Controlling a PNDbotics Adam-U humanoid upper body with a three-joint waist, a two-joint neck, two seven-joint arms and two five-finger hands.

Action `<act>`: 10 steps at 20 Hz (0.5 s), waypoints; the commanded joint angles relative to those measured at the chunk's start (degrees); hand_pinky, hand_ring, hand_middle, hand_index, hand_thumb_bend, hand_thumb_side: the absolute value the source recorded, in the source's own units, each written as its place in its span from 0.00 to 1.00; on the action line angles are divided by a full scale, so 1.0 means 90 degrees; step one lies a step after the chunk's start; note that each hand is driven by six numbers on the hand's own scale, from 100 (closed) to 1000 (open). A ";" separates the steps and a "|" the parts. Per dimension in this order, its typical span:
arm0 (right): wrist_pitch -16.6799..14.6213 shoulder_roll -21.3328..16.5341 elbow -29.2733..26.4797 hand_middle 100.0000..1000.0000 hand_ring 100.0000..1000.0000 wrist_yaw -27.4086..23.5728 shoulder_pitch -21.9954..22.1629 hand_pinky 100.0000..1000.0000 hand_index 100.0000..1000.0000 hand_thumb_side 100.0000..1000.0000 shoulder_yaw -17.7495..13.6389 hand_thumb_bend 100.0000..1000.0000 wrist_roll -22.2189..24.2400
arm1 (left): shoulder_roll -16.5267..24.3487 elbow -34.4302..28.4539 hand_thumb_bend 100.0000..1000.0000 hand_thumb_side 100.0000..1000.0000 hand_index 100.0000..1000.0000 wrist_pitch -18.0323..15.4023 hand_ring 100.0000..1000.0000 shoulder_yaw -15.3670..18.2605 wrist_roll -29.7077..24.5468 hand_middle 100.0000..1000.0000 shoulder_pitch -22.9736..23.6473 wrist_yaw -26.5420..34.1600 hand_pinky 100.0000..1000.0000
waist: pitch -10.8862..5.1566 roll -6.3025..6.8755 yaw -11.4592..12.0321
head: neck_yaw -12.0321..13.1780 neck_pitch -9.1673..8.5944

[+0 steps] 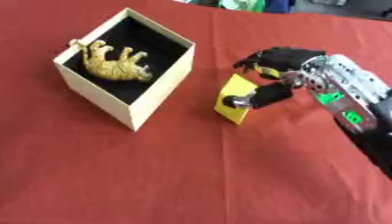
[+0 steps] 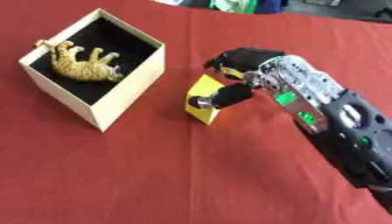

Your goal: Pick up objects on the table and place them in the box.

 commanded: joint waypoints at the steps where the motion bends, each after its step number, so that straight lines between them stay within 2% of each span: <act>1: -0.0004 -0.0055 -0.0026 0.76 0.83 0.0087 -0.0028 0.79 1.00 1.00 -0.0063 0.42 -0.0055 | 0.0075 -0.0092 0.00 0.82 0.79 -0.0007 0.86 0.0013 -0.0039 0.84 -0.0051 -0.0042 0.61 | -0.0116 0.0031 0.0006 | -0.0011 -0.0058; 10: 0.0109 0.0097 0.0185 0.73 0.79 0.0606 0.0101 0.75 1.00 1.00 -0.0084 0.42 -0.0250 | 0.0055 -0.0092 0.00 0.82 0.79 -0.0002 0.86 0.0007 -0.0075 0.85 -0.0067 -0.0050 0.61 | -0.0102 0.0040 0.0030 | -0.0019 -0.0099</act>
